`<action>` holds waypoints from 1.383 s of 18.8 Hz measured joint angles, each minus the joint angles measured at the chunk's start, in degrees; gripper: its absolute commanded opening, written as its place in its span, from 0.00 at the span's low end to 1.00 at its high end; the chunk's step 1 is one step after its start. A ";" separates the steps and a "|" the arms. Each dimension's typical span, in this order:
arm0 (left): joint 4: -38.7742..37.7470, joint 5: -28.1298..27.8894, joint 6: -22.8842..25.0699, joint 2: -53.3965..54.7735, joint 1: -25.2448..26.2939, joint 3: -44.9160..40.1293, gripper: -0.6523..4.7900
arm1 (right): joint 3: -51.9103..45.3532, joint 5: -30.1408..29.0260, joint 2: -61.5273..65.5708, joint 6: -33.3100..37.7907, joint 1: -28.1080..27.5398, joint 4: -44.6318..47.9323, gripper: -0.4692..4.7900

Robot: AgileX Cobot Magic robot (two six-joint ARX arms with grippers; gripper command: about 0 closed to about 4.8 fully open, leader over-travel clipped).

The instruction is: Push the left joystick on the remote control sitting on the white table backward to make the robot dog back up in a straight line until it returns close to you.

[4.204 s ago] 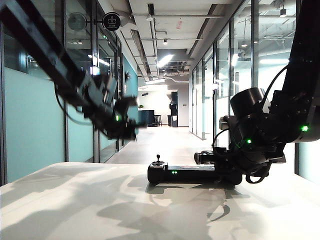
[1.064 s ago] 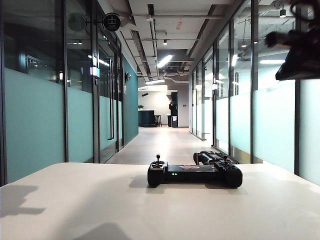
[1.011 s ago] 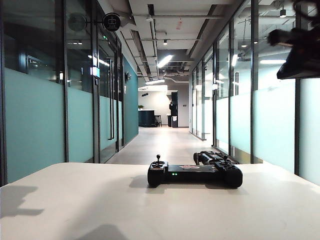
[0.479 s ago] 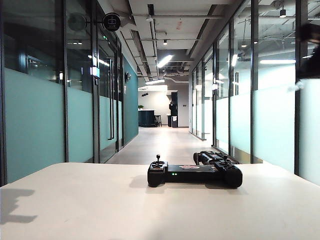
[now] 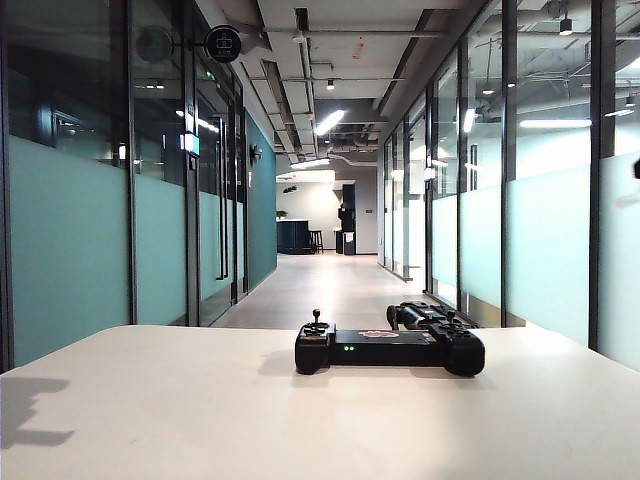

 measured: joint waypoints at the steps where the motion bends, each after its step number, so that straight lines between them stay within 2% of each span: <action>1: 0.00 0.00 0.00 0.00 0.00 0.00 0.11 | -0.81 0.07 -1.68 -0.04 -0.02 -0.48 0.08; 8: 0.02 0.00 0.00 -0.04 0.00 0.00 0.11 | -5.27 0.90 -14.75 -1.09 -1.29 -5.20 0.08; 18: 0.04 0.00 0.00 -0.09 0.00 0.02 0.11 | -5.27 3.32 -25.05 -2.43 -15.37 -8.17 0.08; 24: 0.00 0.00 0.00 -0.20 0.00 0.00 0.11 | -5.27 -5.18 -25.05 -2.45 -18.47 -8.63 0.08; 26: 0.00 0.00 0.00 -0.17 0.00 0.00 0.11 | -5.27 -5.49 -25.05 -2.43 -18.78 -8.61 0.08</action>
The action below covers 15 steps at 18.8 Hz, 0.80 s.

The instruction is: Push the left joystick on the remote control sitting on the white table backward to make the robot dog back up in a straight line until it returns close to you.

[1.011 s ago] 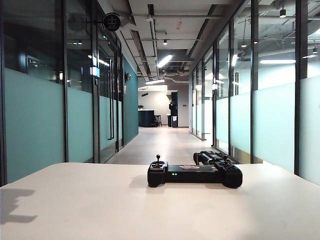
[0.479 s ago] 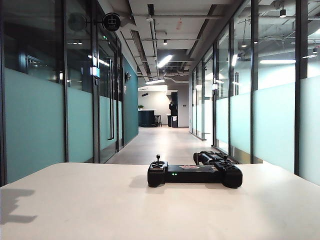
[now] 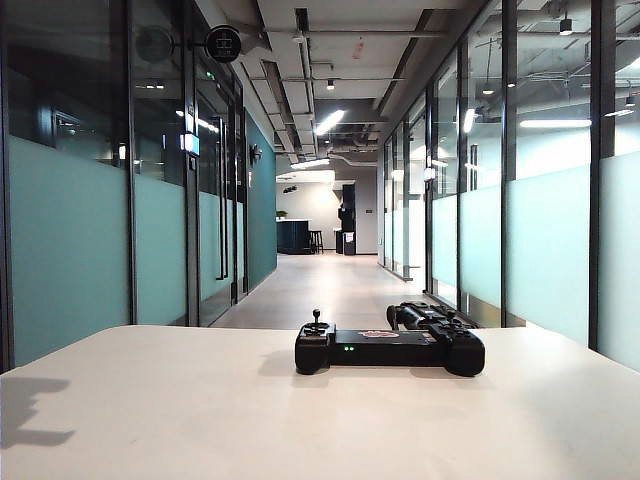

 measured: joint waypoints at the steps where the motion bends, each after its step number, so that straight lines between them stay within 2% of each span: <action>1: 0.00 0.00 0.00 0.00 0.00 0.00 0.11 | 0.00 0.02 0.00 -0.02 0.00 0.00 0.08; 15: 0.00 0.00 0.00 -0.02 0.00 0.00 0.11 | 0.00 1.60 0.00 -0.02 0.00 -0.02 0.08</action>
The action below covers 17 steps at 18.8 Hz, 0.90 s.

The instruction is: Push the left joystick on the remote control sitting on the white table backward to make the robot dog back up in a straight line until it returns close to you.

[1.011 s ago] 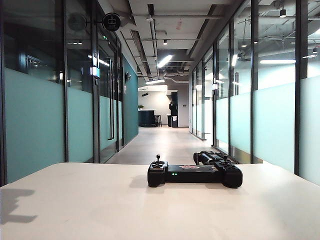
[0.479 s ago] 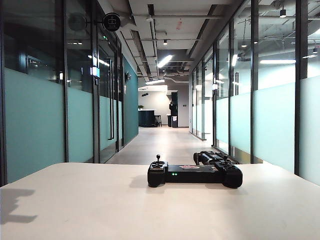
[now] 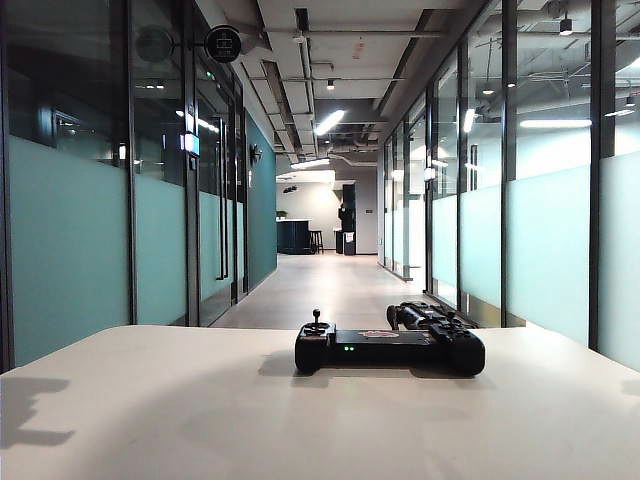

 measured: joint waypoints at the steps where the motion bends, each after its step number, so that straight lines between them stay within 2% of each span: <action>1: 0.00 0.00 -0.02 0.02 0.00 0.02 0.11 | 0.00 0.00 0.00 0.00 0.00 0.00 0.08; 8: -0.35 -0.07 0.00 -1.36 0.33 0.00 0.11 | 0.00 0.00 0.00 0.00 0.00 0.02 0.08; 10: 1.03 1.18 0.04 -3.80 3.37 -0.04 0.11 | 0.00 -0.02 0.00 0.00 0.00 -0.02 0.08; 13: 4.61 8.44 4.15 -8.15 9.55 0.04 0.11 | 0.00 0.00 0.00 0.02 0.00 -0.24 0.08; 17: 4.68 11.08 7.26 -13.33 13.49 -0.66 0.11 | 0.00 0.00 0.00 0.00 0.00 -0.24 0.08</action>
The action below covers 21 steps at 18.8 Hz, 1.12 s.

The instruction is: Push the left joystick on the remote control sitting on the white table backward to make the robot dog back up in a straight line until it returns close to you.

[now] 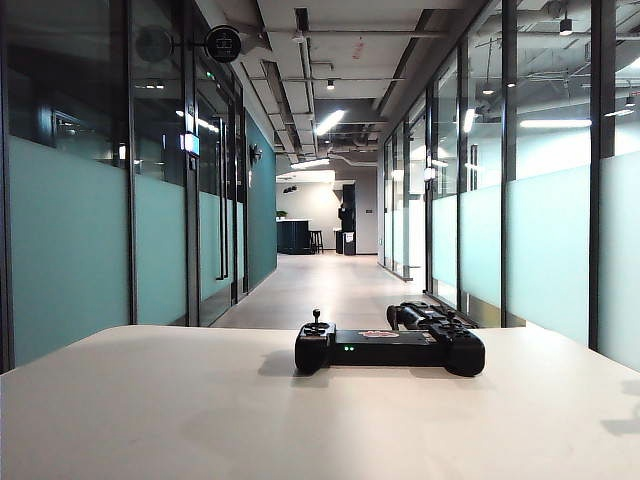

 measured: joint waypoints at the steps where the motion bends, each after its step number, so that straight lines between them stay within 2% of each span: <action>1: 0.02 0.04 0.13 -0.76 0.31 -0.55 0.11 | 0.00 -0.02 0.00 0.00 0.00 0.00 0.08; 5: -0.24 0.02 -1.05 -0.79 0.39 -3.17 0.11 | 0.00 -0.02 0.00 0.00 0.00 -0.13 0.08; 8: -0.74 -0.52 -3.63 -0.76 0.39 -4.17 0.11 | 0.00 0.00 0.00 0.00 0.00 -0.17 0.08; 21: 0.07 -1.97 -3.85 -0.76 0.39 -4.11 0.11 | 0.00 -0.02 0.00 0.00 0.00 -0.17 0.08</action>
